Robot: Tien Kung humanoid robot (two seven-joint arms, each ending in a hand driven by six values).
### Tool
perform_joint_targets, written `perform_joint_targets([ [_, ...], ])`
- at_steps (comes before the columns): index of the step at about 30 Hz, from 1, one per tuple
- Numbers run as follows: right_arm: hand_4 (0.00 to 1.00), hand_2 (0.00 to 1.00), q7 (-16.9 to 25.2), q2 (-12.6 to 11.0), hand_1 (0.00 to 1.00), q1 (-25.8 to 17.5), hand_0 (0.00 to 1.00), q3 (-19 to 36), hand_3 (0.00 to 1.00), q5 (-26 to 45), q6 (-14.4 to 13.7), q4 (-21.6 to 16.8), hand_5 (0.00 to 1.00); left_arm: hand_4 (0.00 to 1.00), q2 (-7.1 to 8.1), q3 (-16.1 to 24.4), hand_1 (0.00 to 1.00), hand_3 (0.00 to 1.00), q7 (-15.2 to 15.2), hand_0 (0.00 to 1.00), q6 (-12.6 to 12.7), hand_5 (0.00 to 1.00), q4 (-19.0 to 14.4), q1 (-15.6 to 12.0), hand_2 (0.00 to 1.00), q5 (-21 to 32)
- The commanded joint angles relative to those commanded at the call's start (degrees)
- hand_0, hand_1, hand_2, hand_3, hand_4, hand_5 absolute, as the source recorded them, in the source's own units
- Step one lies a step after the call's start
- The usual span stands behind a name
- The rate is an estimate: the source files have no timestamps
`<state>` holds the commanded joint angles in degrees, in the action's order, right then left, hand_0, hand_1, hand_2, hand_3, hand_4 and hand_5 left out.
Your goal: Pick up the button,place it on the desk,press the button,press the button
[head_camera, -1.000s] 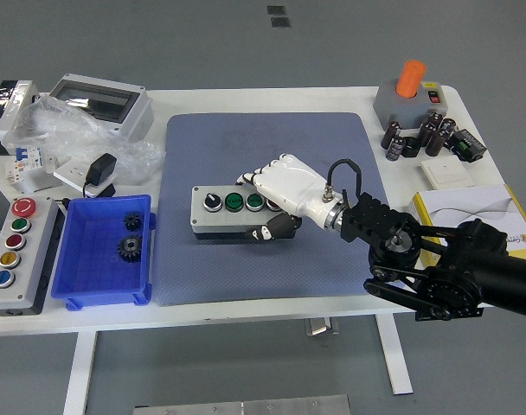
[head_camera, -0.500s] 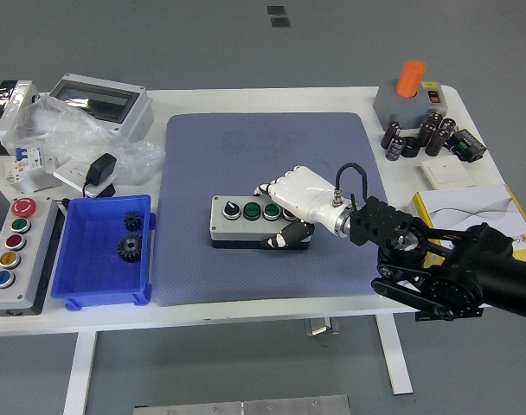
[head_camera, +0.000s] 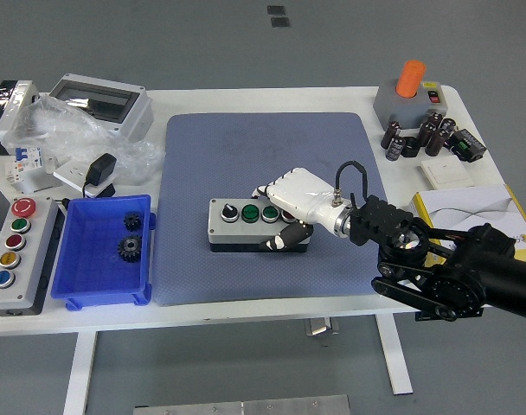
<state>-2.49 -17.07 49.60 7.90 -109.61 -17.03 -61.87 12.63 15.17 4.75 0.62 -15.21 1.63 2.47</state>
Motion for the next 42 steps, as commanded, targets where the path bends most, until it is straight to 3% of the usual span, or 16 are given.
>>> perform_joint_targets([
  [1, 0.742, 0.854, -0.1, 0.0, 0.722, 0.0, 0.736, 0.0, 0.943, 0.0, 0.1, 0.0, 0.135, 0.64, 0.0, 0.0, 0.654, 0.588, 0.0, 0.644, 0.0, 0.243, 0.0, 0.0, 0.61, 0.0],
  [6, 0.742, 0.854, -0.3, -0.2, 0.722, -0.1, 0.736, 0.2, 0.943, 0.4, 0.9, -0.4, 0.135, 0.64, -0.01, 0.2, 0.654, 0.588, 0.0, 0.644, -0.1, 0.243, 0.0, -0.1, 0.61, -0.1],
  [7, 0.82, 0.876, -0.4, -0.2, 0.736, -0.1, 0.754, 0.2, 0.984, 0.5, 1.1, -0.5, 0.189, 0.637, -0.01, 0.3, 0.654, 0.588, 0.1, 0.644, -0.1, 0.243, 0.0, -0.1, 0.609, -0.2],
  [9, 0.82, 0.876, -0.6, -0.4, 0.736, -0.1, 0.754, 0.3, 0.984, 0.3, 1.7, -0.9, 0.189, 0.637, -0.02, 0.3, 0.654, 0.588, 0.2, 0.644, -0.1, 0.243, 0.0, -0.2, 0.609, -0.3],
  [12, 0.82, 0.876, -1.3, -0.7, 0.736, -0.2, 0.754, 0.7, 0.984, -0.1, 3.4, -2.0, 0.189, 0.637, -0.04, 0.4, 0.654, 0.588, 0.4, 0.644, -0.2, 0.243, 0.0, -0.2, 0.609, -0.5],
  [13, 0.894, 0.892, -1.5, -0.9, 0.743, -0.3, 0.754, 0.9, 0.998, -0.2, 4.0, -2.5, 0.261, 0.633, -0.06, 0.5, 0.654, 0.588, 0.5, 0.645, -0.3, 0.239, 0.0, -0.3, 0.609, -0.5],
  [17, 0.894, 0.892, -2.2, -2.0, 0.743, -0.5, 0.754, 1.7, 0.998, -0.6, 6.4, -5.2, 0.261, 0.633, -0.11, 0.6, 0.654, 0.588, 0.5, 0.645, -0.5, 0.239, 0.1, -0.3, 0.609, -0.7],
  [18, 0.894, 0.892, -2.5, -2.5, 0.743, -0.7, 0.754, 2.0, 0.998, -0.8, 7.1, -6.3, 0.261, 0.633, -0.12, 0.6, 0.654, 0.588, 0.6, 0.645, -0.6, 0.239, 0.1, -0.3, 0.609, -0.7],
  [19, 0.982, 0.96, -2.7, -3.1, 0.761, -0.9, 0.775, 2.4, 0.998, -1.0, 7.9, -7.4, 0.375, 0.598, -0.14, 0.5, 0.654, 0.586, 0.6, 0.644, -0.7, 0.21, 0.1, -0.3, 0.607, -0.7],
  [24, 0.982, 0.96, -4.1, -6.6, 0.761, -1.9, 0.775, 5.6, 0.998, -2.4, 11.3, -13.3, 0.375, 0.598, -0.22, 0.8, 0.654, 0.586, 0.7, 0.644, -1.0, 0.21, 0.1, -0.5, 0.607, -1.0],
  [25, 0.998, 0.998, -4.4, -7.4, 0.775, -2.0, 0.792, 6.5, 0.998, -2.5, 11.9, -14.7, 0.475, 0.569, -0.23, 0.9, 0.654, 0.589, 0.8, 0.643, -1.0, 0.172, 0.1, -0.5, 0.605, -1.1],
  [34, 0.998, 0.998, -7.3, -13.5, 0.806, -4.7, 0.821, 16.5, 0.998, -0.9, 14.1, -27.3, 0.515, 0.574, -0.39, 0.6, 0.655, 0.589, 2.3, 0.644, -0.5, 0.169, 0.1, -0.5, 0.605, -0.7],
  [38, 0.998, 0.998, -12.9, -16.3, 0.835, -5.9, 0.85, 19.5, 0.998, -5.7, 18.7, -32.7, 0.553, 0.575, -0.43, 0.6, 0.655, 0.589, 2.3, 0.641, -0.5, 0.167, 0.1, -0.7, 0.605, -0.5],
  [42, 0.998, 0.998, -21.7, -18.6, 0.835, -6.3, 0.85, 21.4, 0.998, -6.2, 26.9, -39.1, 0.553, 0.575, -0.5, 0.8, 0.655, 0.589, 1.9, 0.641, -0.5, 0.167, 0.1, -0.8, 0.605, -0.7],
])
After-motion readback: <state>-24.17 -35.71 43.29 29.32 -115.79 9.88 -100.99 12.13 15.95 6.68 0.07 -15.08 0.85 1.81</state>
